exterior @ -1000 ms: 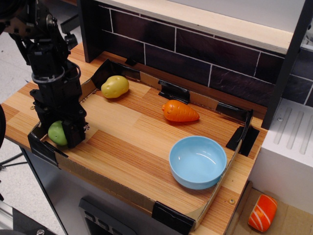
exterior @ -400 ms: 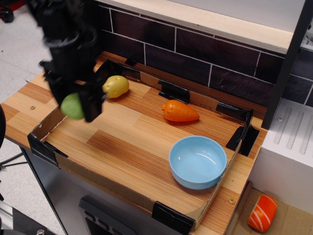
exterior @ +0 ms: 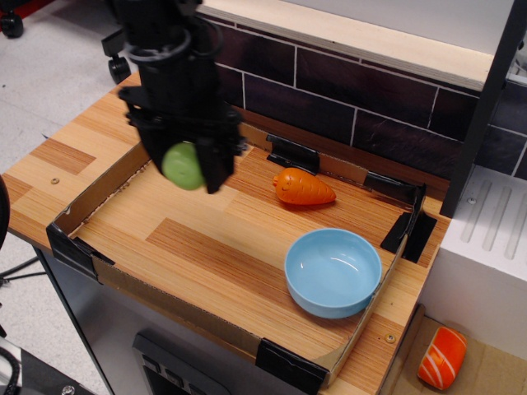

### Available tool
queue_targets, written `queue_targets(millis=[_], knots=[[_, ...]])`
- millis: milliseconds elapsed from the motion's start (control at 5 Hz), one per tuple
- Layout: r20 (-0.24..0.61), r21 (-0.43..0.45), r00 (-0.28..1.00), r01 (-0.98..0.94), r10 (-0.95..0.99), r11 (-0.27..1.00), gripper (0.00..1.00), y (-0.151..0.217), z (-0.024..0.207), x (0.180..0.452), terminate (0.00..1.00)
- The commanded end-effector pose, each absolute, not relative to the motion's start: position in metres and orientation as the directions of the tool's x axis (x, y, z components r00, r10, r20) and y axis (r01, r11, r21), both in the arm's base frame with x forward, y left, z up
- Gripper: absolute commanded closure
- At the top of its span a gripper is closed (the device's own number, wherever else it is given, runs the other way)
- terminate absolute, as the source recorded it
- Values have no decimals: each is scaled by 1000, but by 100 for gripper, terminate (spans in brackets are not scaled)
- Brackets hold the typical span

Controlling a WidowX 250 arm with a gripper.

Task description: Put pear in bowl

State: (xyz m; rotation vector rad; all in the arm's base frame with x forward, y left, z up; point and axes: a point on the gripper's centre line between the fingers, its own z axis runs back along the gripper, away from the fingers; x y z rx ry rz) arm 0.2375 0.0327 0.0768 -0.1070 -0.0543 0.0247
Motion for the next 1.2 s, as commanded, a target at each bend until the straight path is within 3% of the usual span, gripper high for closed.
queue_targets(millis=[0, 600, 800, 1000], knots=[[63, -131, 998, 5, 3, 991, 100, -11, 72, 244, 0], [19, -160, 999, 34, -32, 986, 100, -57, 63, 252, 0], [-14, -163, 999, 41, -44, 986, 0, -59, 63, 253, 0], [9, -159, 998, 56, -55, 986, 0, -55, 63, 253, 0]])
